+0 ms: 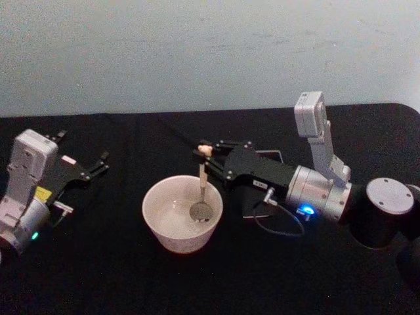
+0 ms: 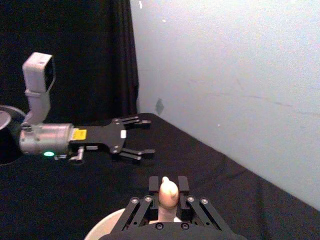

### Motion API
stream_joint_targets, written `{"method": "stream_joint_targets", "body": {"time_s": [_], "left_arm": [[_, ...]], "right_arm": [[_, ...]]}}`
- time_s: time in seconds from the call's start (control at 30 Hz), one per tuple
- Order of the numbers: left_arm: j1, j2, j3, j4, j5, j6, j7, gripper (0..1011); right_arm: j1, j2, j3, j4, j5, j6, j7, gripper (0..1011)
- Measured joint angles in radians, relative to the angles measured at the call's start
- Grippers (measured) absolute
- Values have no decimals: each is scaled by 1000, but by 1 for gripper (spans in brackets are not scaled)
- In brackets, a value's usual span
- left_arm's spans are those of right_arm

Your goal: Pick up the stirring spoon with one hand, stir inside the cup, then place it back in its original position.

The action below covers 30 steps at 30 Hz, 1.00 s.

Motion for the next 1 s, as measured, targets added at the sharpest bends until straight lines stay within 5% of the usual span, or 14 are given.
{"method": "stream_joint_targets", "body": {"time_s": [0.57,1.0], "left_arm": [[0,0,0,0,0,0,0,1001],[0,0,0,0,0,0,0,1002]], "right_arm": [[-13,-24,-59,-15,15,19,34,214],[71,-112,-91,116,-38,15,-11,215]]}}
